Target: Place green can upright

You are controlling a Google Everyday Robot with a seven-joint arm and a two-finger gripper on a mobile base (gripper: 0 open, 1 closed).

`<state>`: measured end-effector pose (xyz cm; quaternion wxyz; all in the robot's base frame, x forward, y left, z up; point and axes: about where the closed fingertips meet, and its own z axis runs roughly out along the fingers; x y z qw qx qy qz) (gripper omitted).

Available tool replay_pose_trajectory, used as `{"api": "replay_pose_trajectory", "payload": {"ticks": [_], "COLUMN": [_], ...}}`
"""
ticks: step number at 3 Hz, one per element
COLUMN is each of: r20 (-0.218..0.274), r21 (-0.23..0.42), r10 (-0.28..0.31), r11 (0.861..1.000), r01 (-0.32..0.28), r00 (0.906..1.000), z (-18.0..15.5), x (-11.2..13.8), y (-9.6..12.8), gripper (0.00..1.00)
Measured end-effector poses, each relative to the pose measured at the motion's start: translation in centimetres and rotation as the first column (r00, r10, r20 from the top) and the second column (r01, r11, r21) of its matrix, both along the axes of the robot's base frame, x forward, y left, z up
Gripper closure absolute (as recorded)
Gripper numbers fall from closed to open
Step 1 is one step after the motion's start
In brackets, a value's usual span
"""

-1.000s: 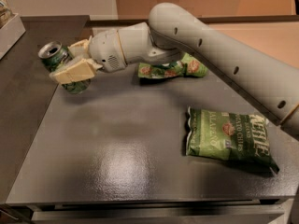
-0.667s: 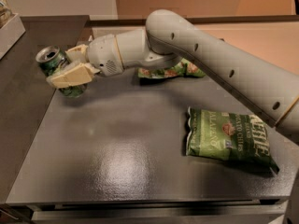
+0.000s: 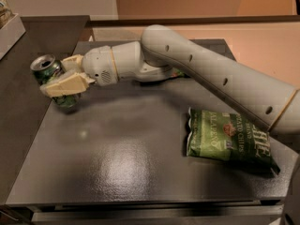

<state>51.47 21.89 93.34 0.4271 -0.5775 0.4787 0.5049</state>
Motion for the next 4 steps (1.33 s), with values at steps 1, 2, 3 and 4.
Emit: {"api": "replay_pose_trajectory", "payload": {"ticks": [1, 2, 3, 4], "r20": [-0.022, -0.041, -0.057, -0.072], "r21": [0.017, 0.037, 0.056, 0.069], "r10": [0.005, 0.0, -0.014, -0.036], "r11": [1.0, 0.999, 0.998, 0.997], "r01": [-0.004, 0.002, 0.017, 0.041], "r00": [0.9997, 0.9992, 0.9983, 0.9968], "z": [-0.7, -1.4, -2.1, -2.9], "x": [-0.6, -1.0, -1.4, -1.6], "y": [0.8, 1.3, 1.7, 1.7], "gripper": [1.0, 1.0, 1.0, 1.0]}}
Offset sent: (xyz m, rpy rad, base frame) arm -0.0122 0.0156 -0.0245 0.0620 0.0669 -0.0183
